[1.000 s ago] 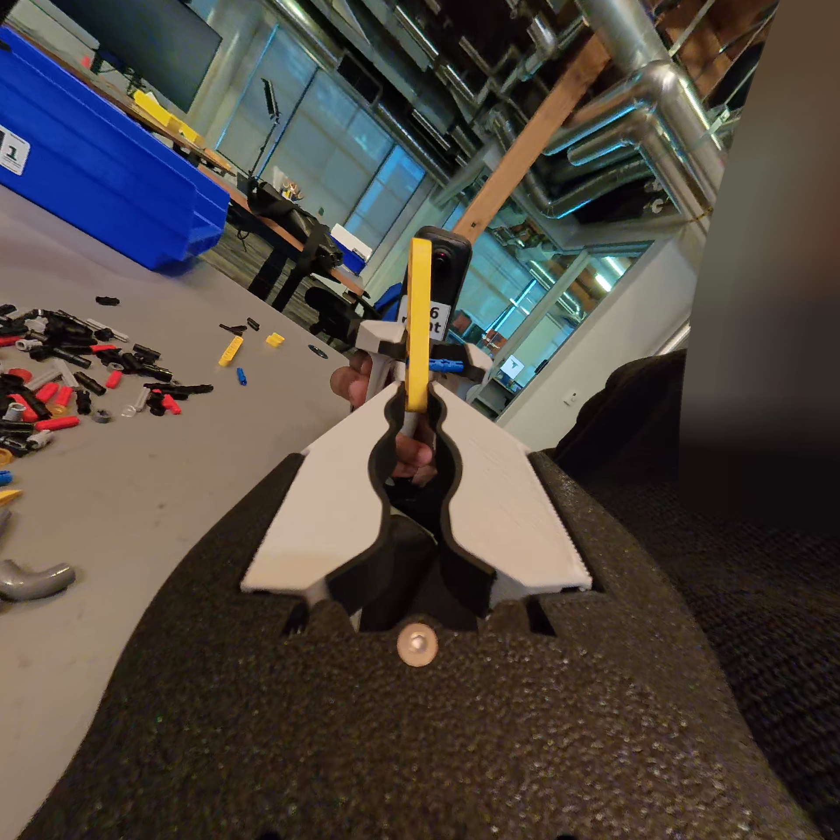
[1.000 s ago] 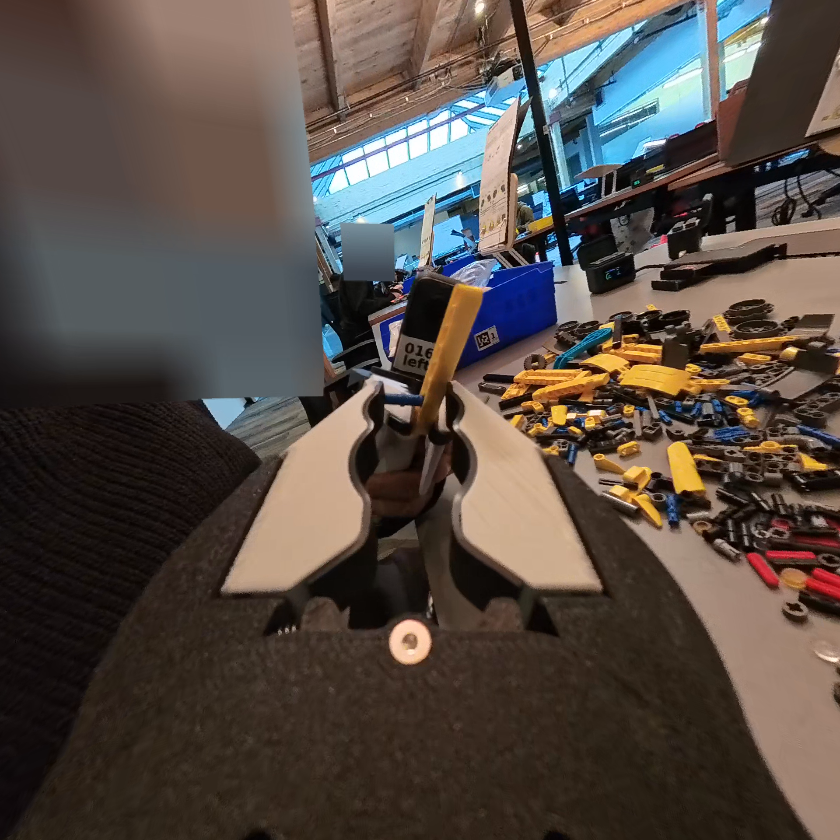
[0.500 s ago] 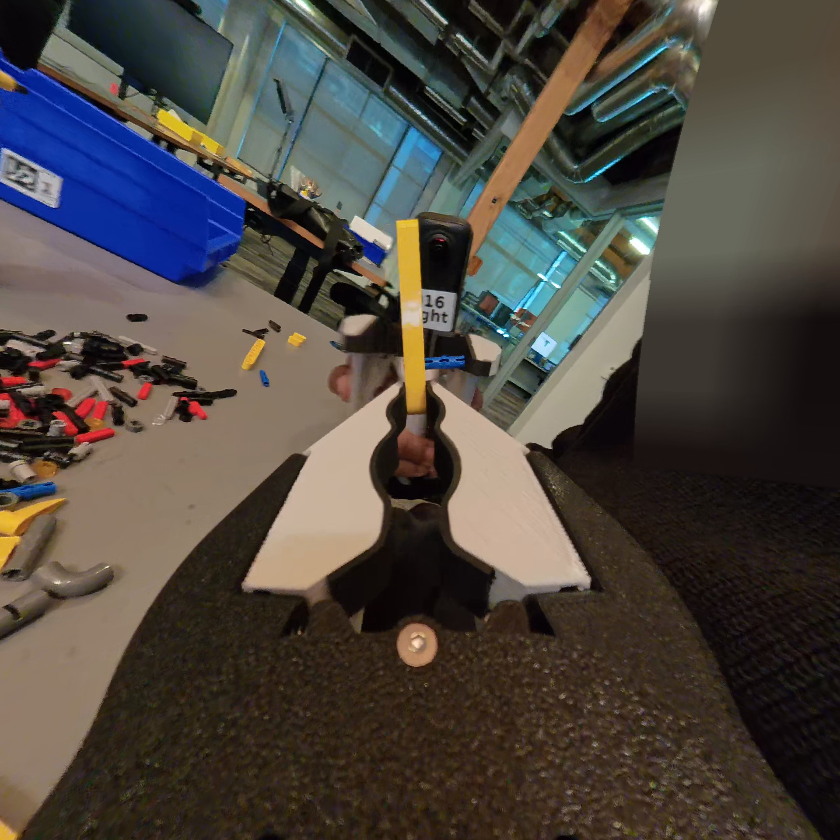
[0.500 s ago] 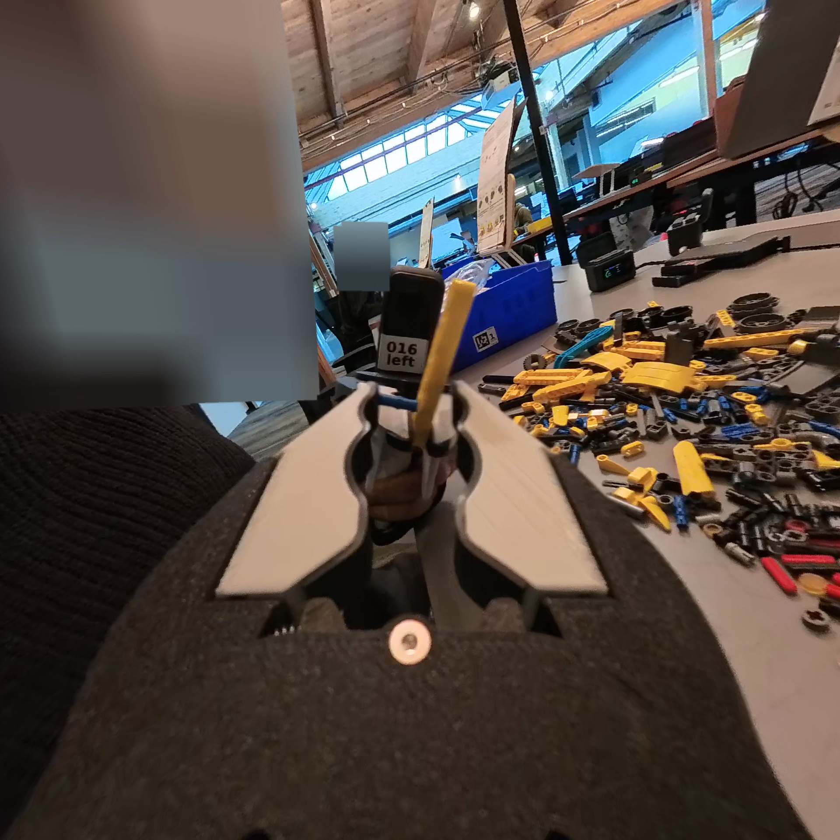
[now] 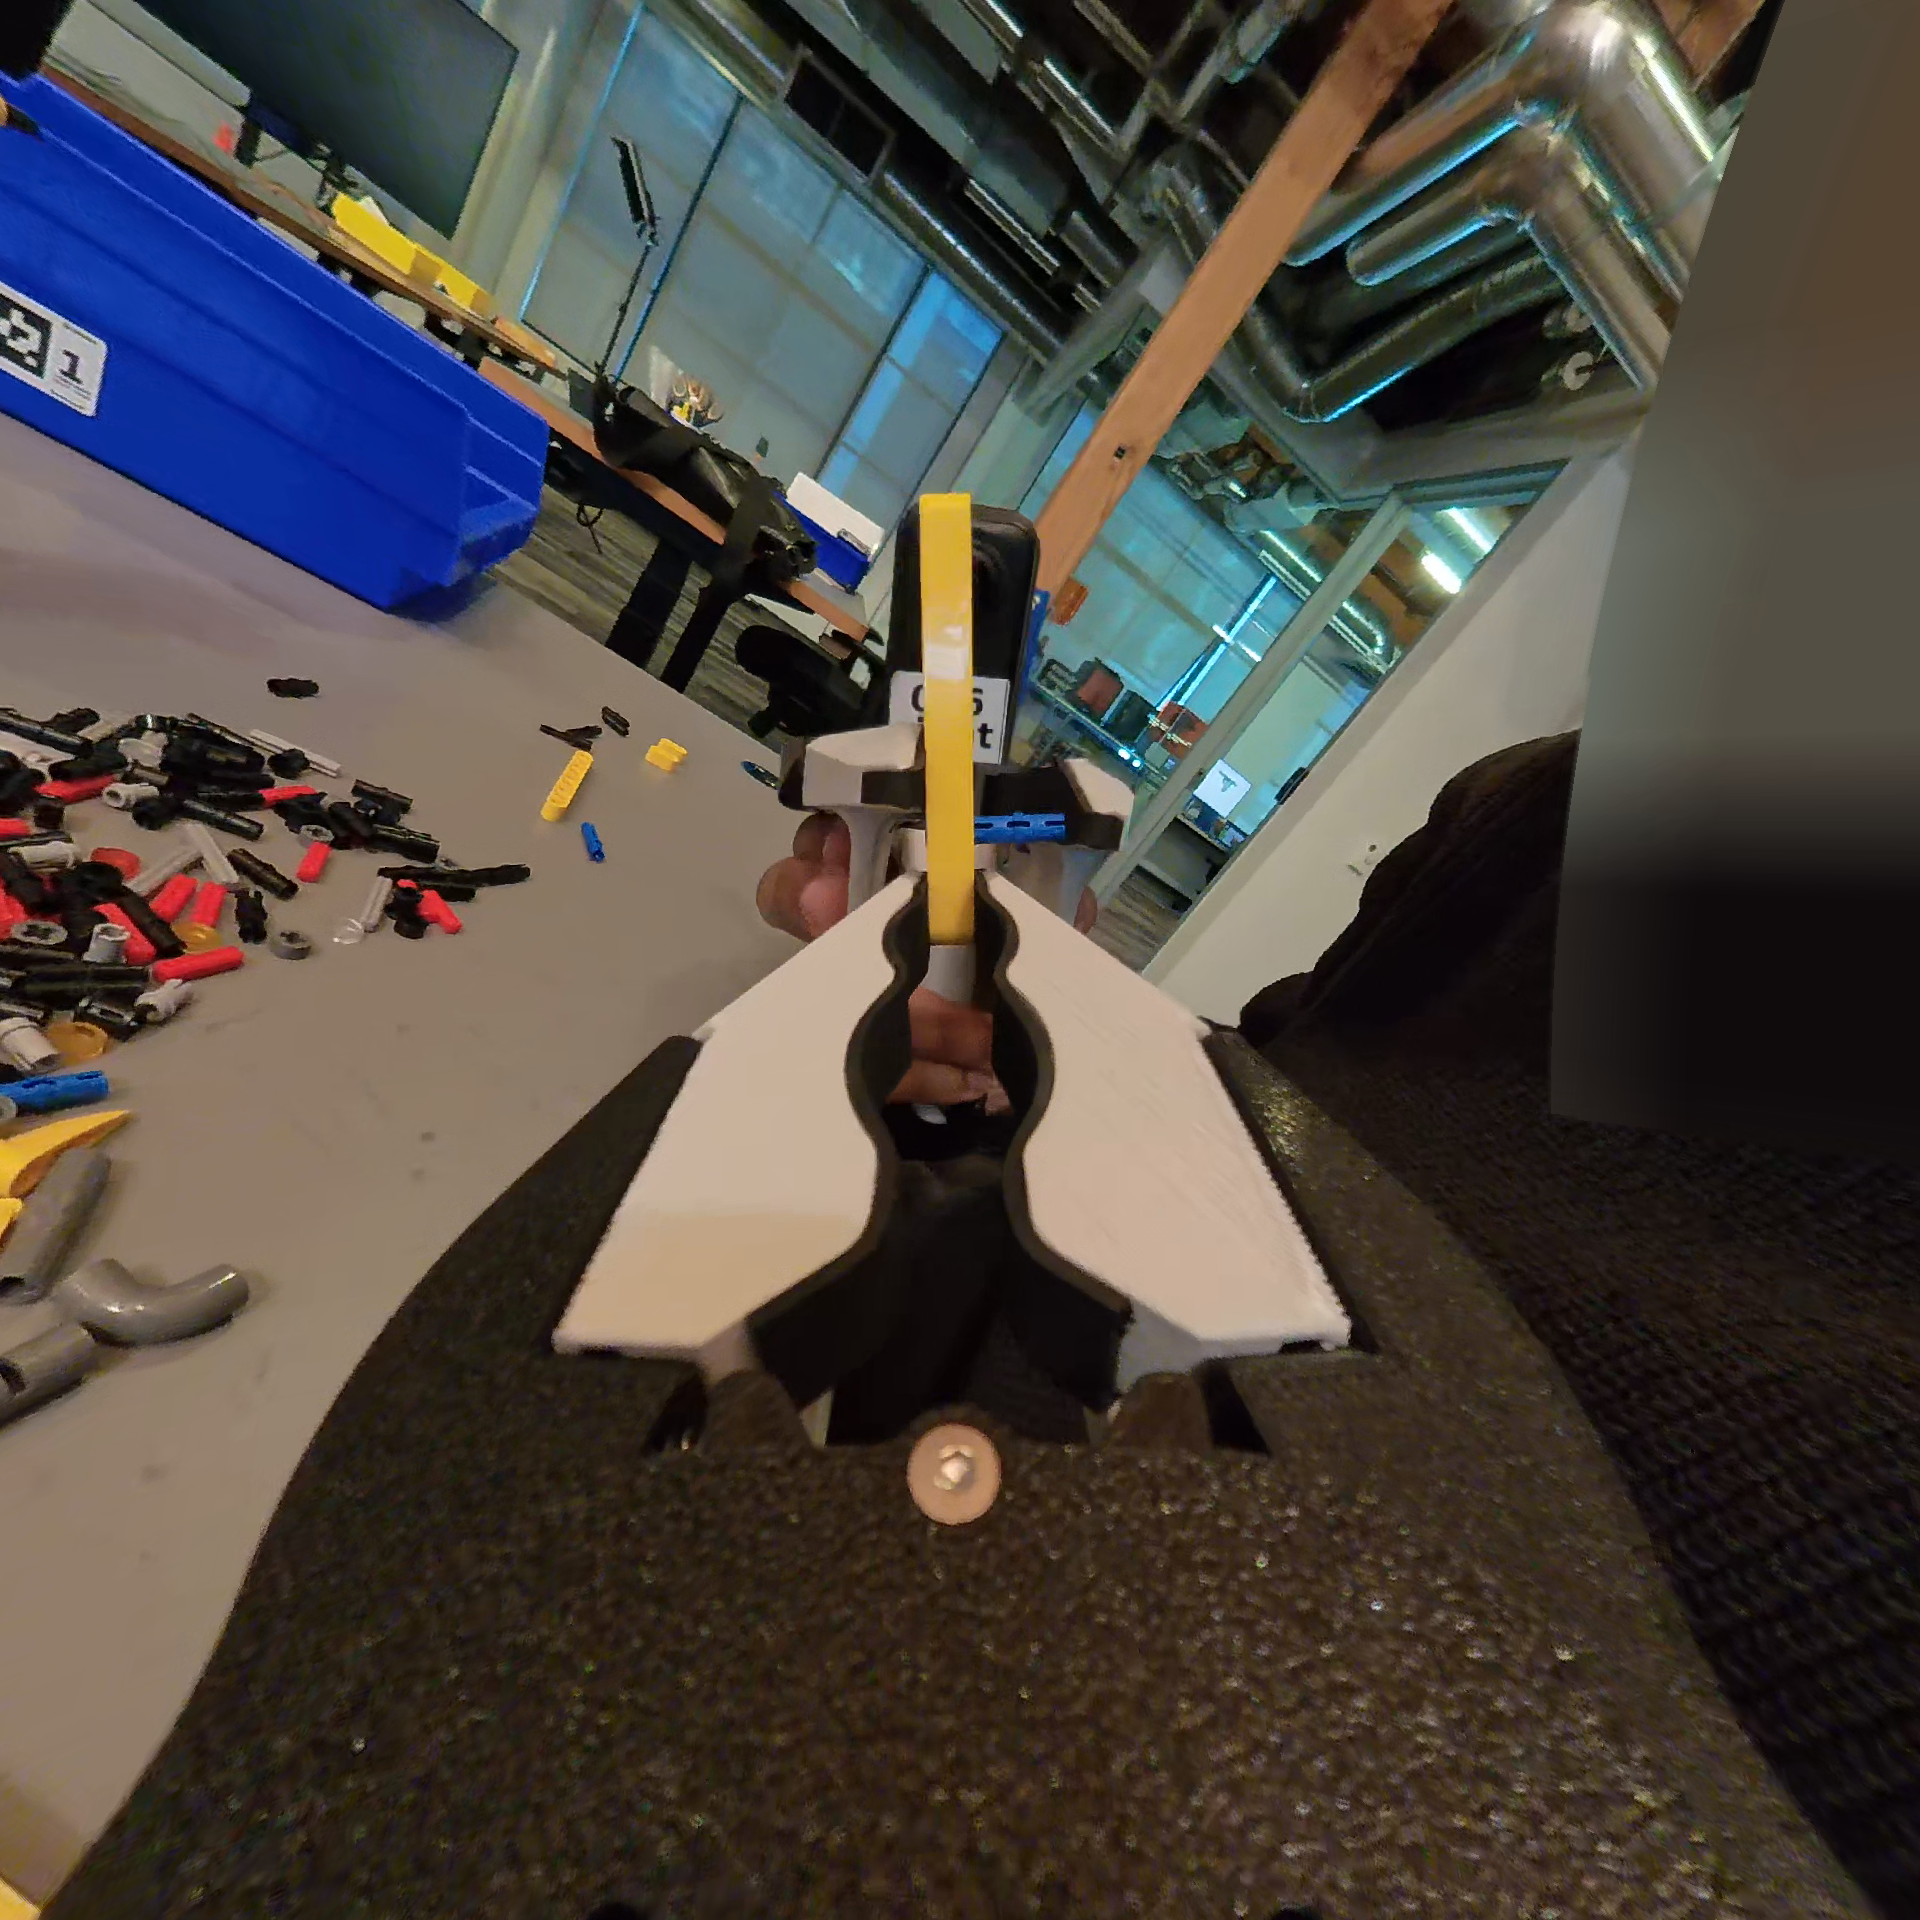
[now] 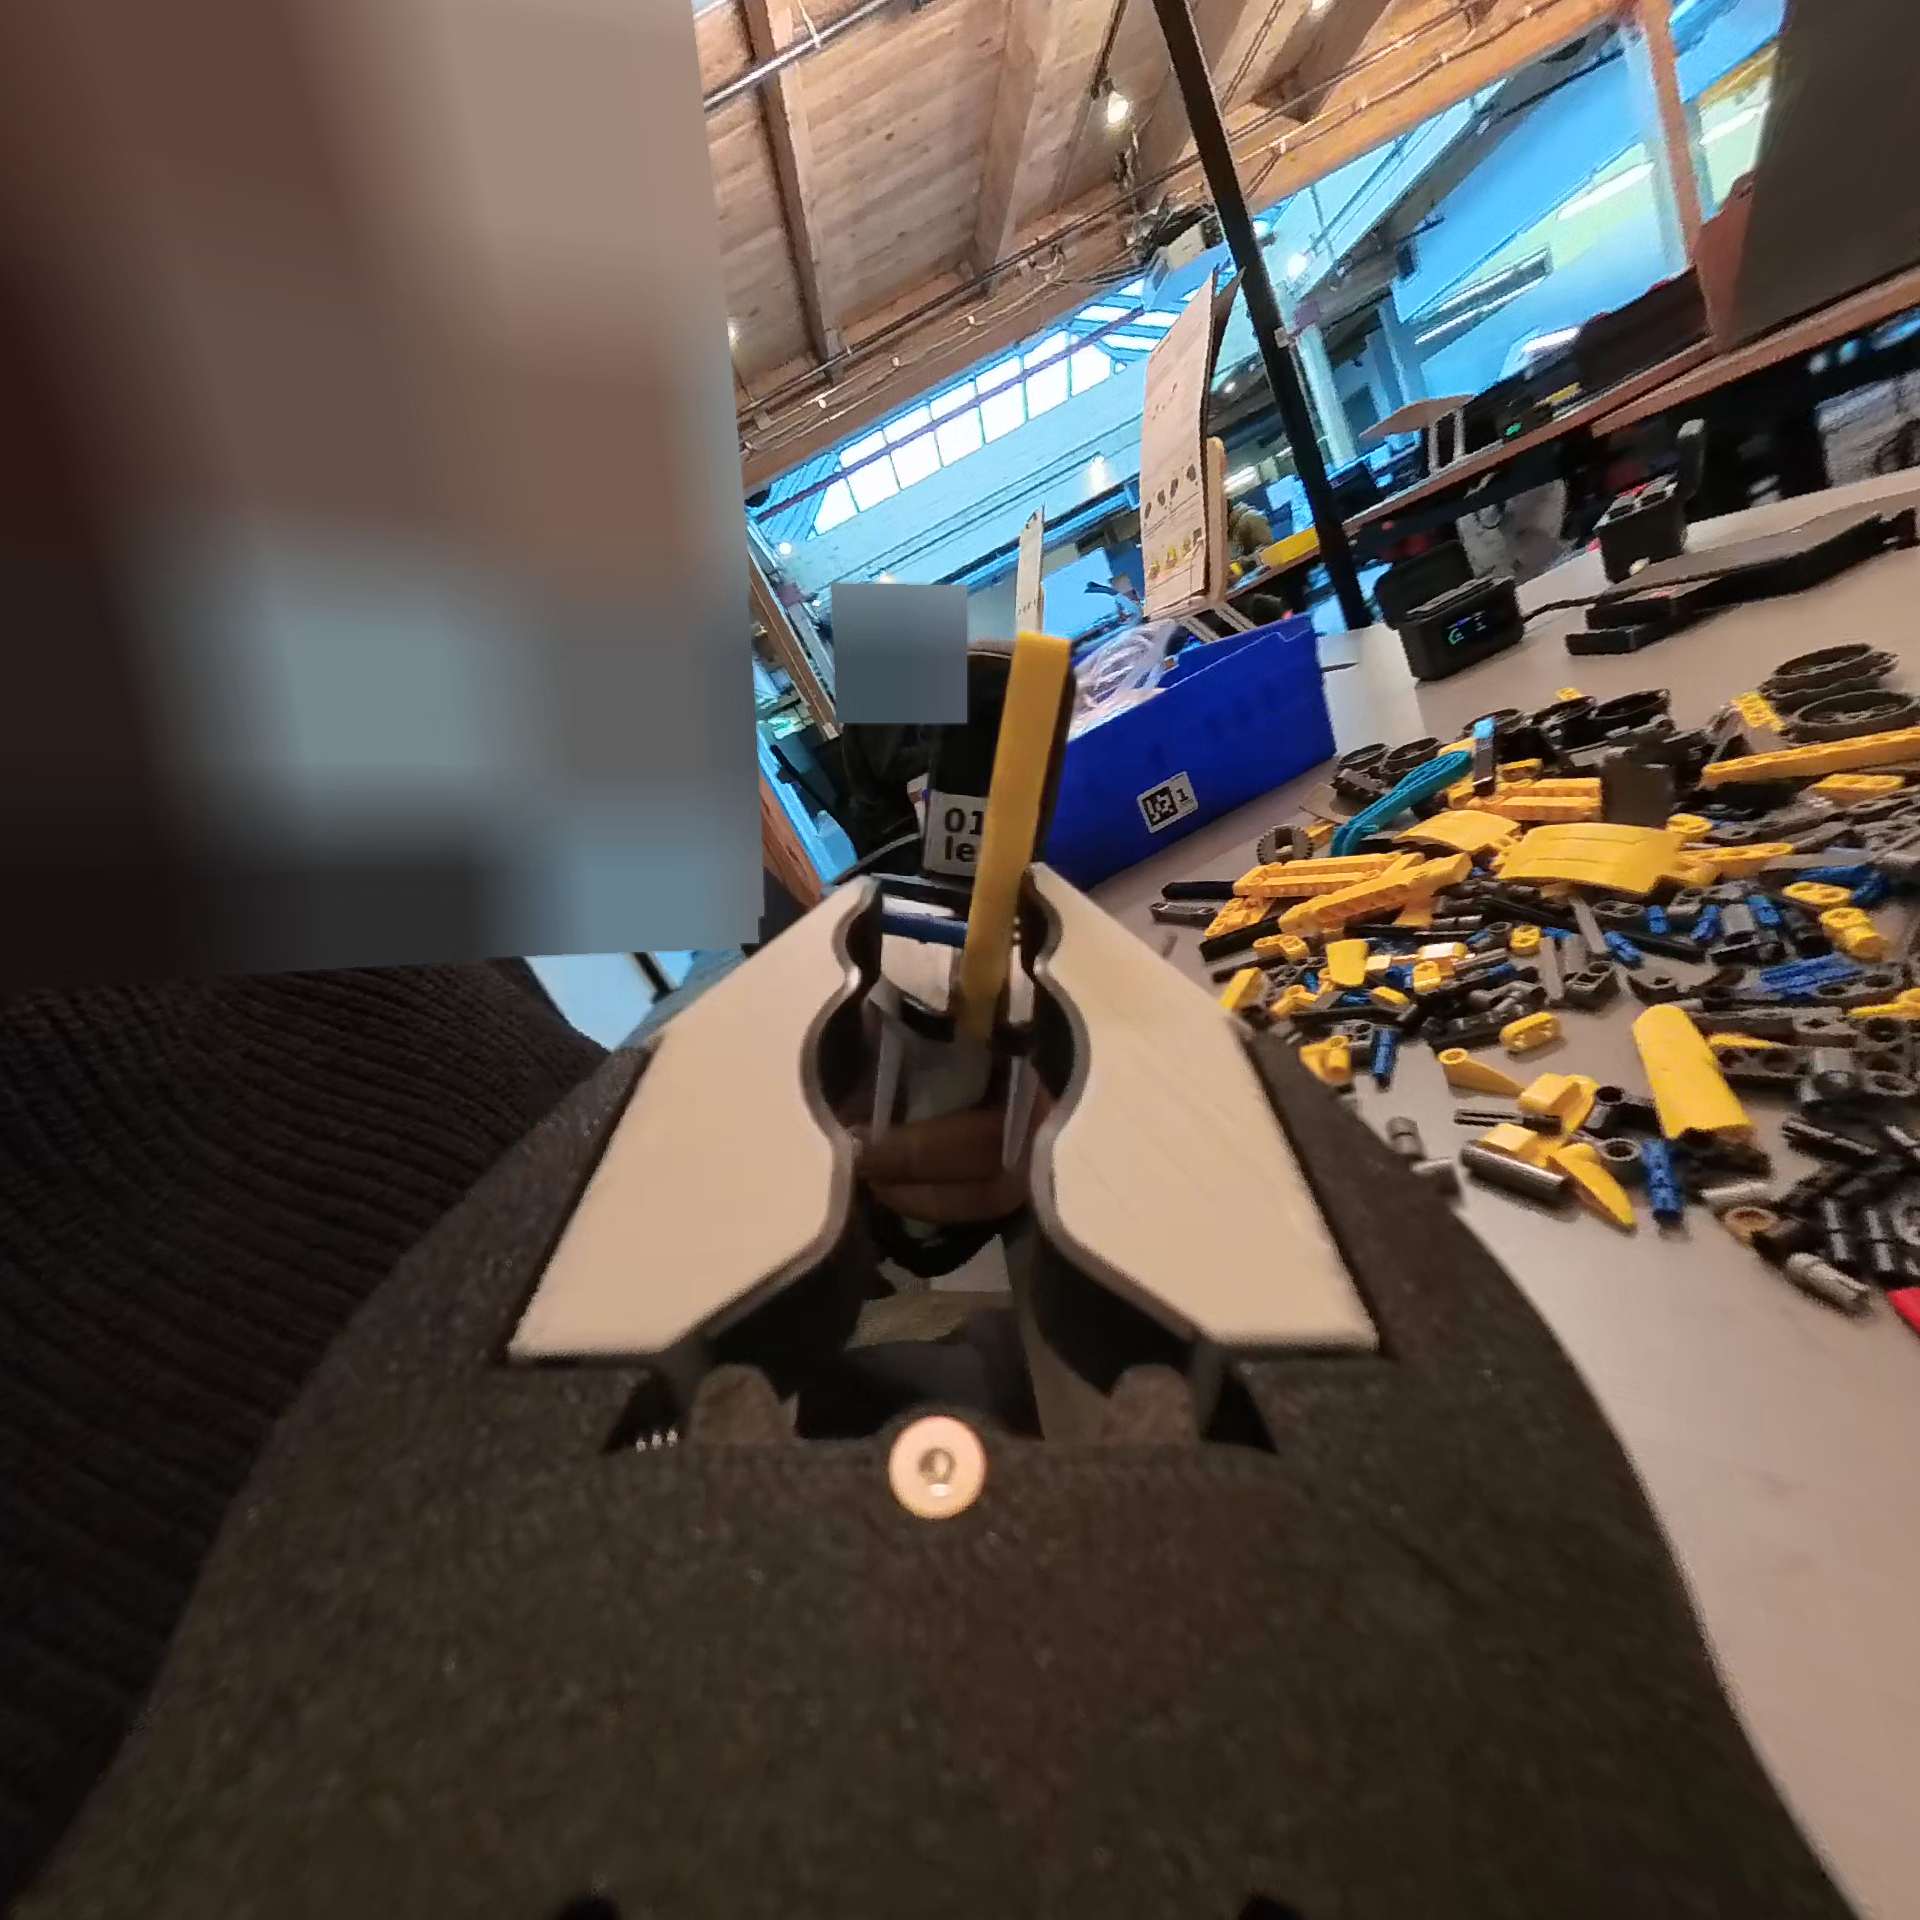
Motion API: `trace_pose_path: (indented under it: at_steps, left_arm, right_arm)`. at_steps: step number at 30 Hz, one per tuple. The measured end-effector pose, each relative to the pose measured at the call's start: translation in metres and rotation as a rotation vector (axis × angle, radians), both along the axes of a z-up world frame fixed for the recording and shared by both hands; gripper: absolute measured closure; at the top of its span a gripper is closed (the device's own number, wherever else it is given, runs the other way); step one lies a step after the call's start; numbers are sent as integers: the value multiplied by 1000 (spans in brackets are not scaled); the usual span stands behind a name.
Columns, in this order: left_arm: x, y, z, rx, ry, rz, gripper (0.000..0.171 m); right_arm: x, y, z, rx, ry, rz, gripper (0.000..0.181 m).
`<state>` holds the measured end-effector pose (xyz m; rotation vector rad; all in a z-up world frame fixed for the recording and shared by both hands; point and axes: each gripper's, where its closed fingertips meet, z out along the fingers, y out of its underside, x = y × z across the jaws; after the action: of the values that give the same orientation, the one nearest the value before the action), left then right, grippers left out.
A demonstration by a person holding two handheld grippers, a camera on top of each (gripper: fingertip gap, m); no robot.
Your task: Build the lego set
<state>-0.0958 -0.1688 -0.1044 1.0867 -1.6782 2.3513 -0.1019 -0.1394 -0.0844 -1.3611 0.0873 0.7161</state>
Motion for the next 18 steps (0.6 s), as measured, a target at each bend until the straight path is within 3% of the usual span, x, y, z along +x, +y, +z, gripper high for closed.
trace_pose_path:
  at_steps: [18]
  left_arm:
    - [0, -4, -5, 74, -9, 29, 165]
  right_arm:
    - [3, -4, -7, -17, 10, 7, 165]
